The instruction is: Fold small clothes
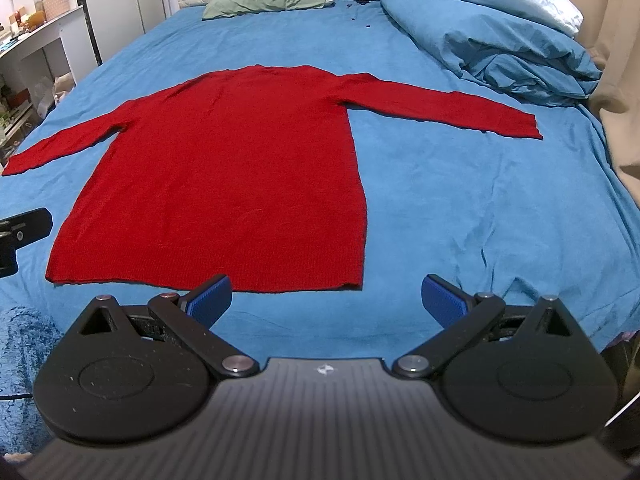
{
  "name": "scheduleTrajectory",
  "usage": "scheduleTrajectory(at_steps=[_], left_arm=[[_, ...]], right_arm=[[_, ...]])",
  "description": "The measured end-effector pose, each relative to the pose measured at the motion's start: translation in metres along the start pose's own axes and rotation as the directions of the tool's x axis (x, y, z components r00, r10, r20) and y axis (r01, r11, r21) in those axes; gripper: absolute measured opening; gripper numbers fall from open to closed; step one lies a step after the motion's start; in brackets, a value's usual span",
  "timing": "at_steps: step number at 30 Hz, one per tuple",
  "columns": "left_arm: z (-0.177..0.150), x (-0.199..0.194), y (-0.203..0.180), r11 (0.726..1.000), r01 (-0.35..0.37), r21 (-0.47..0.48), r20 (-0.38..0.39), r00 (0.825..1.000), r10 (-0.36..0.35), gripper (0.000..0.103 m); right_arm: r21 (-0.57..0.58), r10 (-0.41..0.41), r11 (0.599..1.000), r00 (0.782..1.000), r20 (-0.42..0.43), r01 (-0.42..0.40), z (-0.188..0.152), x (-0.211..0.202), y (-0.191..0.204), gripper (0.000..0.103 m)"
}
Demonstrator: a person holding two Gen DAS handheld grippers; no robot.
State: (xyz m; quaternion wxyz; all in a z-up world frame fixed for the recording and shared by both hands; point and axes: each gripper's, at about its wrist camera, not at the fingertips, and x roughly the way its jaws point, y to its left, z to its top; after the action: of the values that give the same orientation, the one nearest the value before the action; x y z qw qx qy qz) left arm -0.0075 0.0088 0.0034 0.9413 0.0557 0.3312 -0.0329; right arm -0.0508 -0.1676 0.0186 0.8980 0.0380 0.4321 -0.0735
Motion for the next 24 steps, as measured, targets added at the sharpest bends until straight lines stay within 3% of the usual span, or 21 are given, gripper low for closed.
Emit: scheduleTrajectory(at_steps=[24], left_arm=[[0.0001, 0.0007, 0.0029, 1.000, -0.008, -0.006, 0.000, 1.000, 0.008, 0.103]], right_arm=[[-0.002, 0.003, 1.000, 1.000, -0.002, -0.003, 0.0000, 0.0015, 0.0006, 0.103]])
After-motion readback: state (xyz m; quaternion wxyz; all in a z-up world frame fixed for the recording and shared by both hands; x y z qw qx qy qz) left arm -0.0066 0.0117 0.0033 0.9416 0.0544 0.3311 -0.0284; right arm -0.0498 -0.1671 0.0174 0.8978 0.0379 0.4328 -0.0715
